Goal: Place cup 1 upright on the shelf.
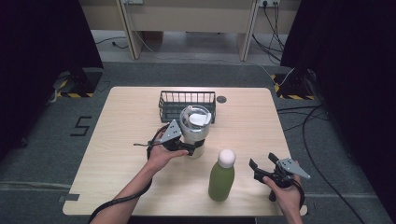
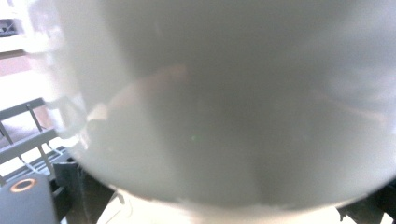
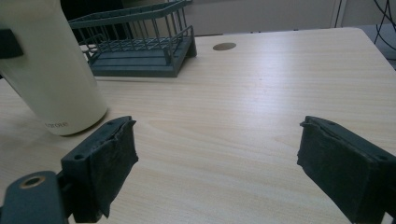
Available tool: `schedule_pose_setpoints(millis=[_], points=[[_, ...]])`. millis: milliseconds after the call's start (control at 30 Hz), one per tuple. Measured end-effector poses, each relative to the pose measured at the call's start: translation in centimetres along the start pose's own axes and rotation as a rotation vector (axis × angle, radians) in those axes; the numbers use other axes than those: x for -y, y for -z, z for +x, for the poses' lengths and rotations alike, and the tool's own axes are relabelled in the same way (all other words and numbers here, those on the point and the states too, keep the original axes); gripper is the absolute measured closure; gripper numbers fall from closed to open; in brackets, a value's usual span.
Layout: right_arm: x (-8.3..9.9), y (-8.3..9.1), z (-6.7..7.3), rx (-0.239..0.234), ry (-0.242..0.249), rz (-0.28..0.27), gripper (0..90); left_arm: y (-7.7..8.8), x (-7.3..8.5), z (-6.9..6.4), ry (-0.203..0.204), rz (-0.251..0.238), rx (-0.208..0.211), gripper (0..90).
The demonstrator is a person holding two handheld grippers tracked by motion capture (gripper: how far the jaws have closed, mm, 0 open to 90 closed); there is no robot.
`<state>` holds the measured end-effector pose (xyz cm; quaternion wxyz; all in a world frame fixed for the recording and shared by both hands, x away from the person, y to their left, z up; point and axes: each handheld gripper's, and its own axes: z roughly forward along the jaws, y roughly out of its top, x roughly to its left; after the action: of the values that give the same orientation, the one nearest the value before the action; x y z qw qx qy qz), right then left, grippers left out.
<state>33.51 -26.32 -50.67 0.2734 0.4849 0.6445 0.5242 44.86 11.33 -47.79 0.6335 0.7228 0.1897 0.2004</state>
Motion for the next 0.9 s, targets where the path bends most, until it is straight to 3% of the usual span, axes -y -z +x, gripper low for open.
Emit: schedule_pose_setpoints(millis=[233,500,900], points=[[0.0,0.0,0.0,-0.002,-0.004,0.000,11.9,0.4,-1.3,0.6,-0.010,-0.008,-0.027,9.3],[0.0,-0.1,0.0,-0.001,-0.004,-0.001,11.9,1.4,-3.5,2.6,-0.027,-0.016,-0.085,9.3],[0.0,-0.3,0.1,-0.001,-0.004,0.002,12.0,2.2,-5.9,4.8,-0.047,-0.039,-0.138,9.3]])
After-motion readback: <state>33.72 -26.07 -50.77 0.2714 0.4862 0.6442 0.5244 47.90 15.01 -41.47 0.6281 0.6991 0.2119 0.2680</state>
